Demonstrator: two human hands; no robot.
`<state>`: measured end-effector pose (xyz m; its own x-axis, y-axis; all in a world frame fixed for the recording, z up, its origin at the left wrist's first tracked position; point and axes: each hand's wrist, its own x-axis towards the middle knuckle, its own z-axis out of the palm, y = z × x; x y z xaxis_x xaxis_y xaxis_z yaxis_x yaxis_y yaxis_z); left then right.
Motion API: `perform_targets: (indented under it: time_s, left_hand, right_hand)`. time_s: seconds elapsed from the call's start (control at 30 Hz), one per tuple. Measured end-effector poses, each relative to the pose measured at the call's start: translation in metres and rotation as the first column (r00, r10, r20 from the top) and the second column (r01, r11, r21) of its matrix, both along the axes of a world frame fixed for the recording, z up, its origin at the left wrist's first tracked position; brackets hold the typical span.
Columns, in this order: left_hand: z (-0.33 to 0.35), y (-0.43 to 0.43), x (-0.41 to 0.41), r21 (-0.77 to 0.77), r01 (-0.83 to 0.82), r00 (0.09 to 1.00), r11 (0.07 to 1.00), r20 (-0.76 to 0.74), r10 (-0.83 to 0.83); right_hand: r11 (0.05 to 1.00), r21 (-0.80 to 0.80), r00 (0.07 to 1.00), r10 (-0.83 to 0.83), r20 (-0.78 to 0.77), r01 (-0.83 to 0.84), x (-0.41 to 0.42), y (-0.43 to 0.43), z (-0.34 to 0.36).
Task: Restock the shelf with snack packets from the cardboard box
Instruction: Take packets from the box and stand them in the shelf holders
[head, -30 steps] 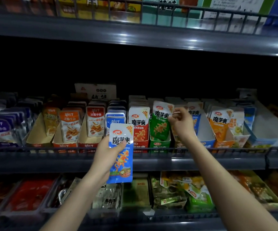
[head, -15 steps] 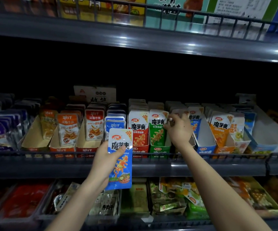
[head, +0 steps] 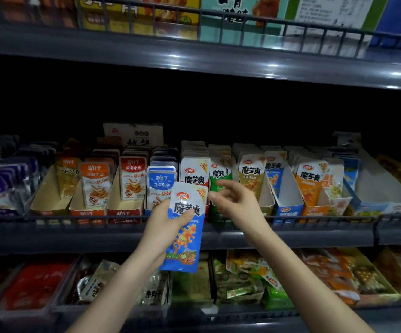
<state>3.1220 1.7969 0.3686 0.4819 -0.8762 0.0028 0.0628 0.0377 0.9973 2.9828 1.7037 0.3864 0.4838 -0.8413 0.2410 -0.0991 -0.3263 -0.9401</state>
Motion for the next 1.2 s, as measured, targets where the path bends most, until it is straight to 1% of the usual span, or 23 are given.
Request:
perform_targets:
  time_s: [0.03,0.1,0.23,0.3,0.33,0.4,0.43,0.5,0.63,0.7,0.73,0.77,0.8,0.87,0.9,0.93,1.0,1.1,1.2]
  left_hand:
    - [0.001,0.0,-0.005,-0.001,0.025,0.999,1.0,0.026,-0.025]
    - [0.0,0.002,-0.011,0.016,0.065,0.994,0.998,0.084,-0.066]
    - [-0.002,0.01,-0.013,0.032,0.105,0.983,0.994,0.147,-0.109]
    - [-0.004,0.011,-0.006,0.012,0.078,0.966,0.997,0.246,-0.078]
    - [-0.006,0.011,0.0,0.006,0.027,0.945,1.0,0.325,-0.028]
    - [-0.009,0.009,0.01,-0.012,-0.111,0.857,0.994,0.505,0.102]
    - [-0.01,0.008,0.013,-0.03,-0.158,0.789,0.987,0.597,0.145]
    - [-0.01,0.001,0.008,-0.071,-0.182,0.641,0.981,0.748,0.173]
    - [-0.01,-0.03,-0.022,-0.125,-0.18,0.409,0.976,0.892,0.19]
    - [-0.016,-0.05,-0.033,-0.122,-0.261,0.271,0.958,0.943,0.194]
    - [-0.019,-0.058,-0.036,-0.104,-0.317,0.228,0.943,0.957,0.182]
    - [-0.023,-0.065,-0.038,-0.073,-0.368,0.215,0.927,0.963,0.161]
    - [-0.026,-0.071,-0.04,-0.025,-0.408,0.222,0.913,0.967,0.126]
    - [-0.038,-0.079,-0.04,0.05,-0.457,0.25,0.888,0.966,0.074]
    - [-0.044,-0.082,-0.04,0.065,-0.469,0.275,0.881,0.958,0.077]
    - [-0.047,-0.084,-0.041,0.066,-0.478,0.306,0.876,0.947,0.095]
    - [-0.053,-0.086,-0.042,0.048,-0.491,0.344,0.87,0.928,0.143]
    - [-0.057,-0.088,-0.042,0.021,-0.509,0.365,0.86,0.911,0.193]
    - [-0.057,-0.088,-0.042,0.032,-0.501,0.384,0.865,0.904,0.19]
  right_hand:
    - [0.996,0.067,0.998,0.059,0.019,-0.06,-0.002,0.005,0.0]
    - [0.985,0.126,0.993,0.114,0.017,-0.115,-0.005,0.009,-0.002]
    - [0.986,0.13,0.994,0.11,-0.007,-0.108,-0.009,0.015,-0.003]
    - [0.989,0.123,0.997,0.074,0.029,-0.077,-0.016,0.015,0.002]
    - [0.993,0.108,0.998,0.036,0.045,-0.041,-0.023,0.013,0.005]
    - [0.996,0.059,0.995,-0.067,0.079,0.062,-0.04,0.006,0.011]
    - [0.993,0.042,0.986,-0.119,0.115,0.115,-0.05,0.001,0.013]
    - [0.976,0.014,0.959,-0.217,0.181,0.218,-0.072,-0.009,0.016]
    - [0.893,-0.136,0.889,-0.389,0.242,0.429,-0.115,-0.038,0.021]
    - [0.826,-0.221,0.845,-0.457,0.277,0.519,-0.132,-0.054,0.026]
    - [0.796,-0.254,0.828,-0.479,0.291,0.55,-0.138,-0.061,0.028]
    - [0.772,-0.271,0.813,-0.498,0.302,0.574,-0.143,-0.07,0.03]
    - [0.755,-0.286,0.803,-0.511,0.308,0.59,-0.147,-0.078,0.032]
    - [0.731,-0.323,0.798,-0.53,0.286,0.601,-0.151,-0.094,0.031]
    - [0.729,-0.339,0.804,-0.531,0.268,0.595,-0.15,-0.102,0.03]
    - [0.74,-0.342,0.815,-0.527,0.242,0.579,-0.149,-0.11,0.027]
    - [0.791,-0.296,0.844,-0.512,0.158,0.535,-0.143,-0.123,0.019]
    - [0.836,-0.251,0.863,-0.506,-0.005,0.489,-0.135,-0.143,0.003]
    - [0.858,-0.22,0.869,-0.49,-0.073,0.465,-0.126,-0.157,-0.01]
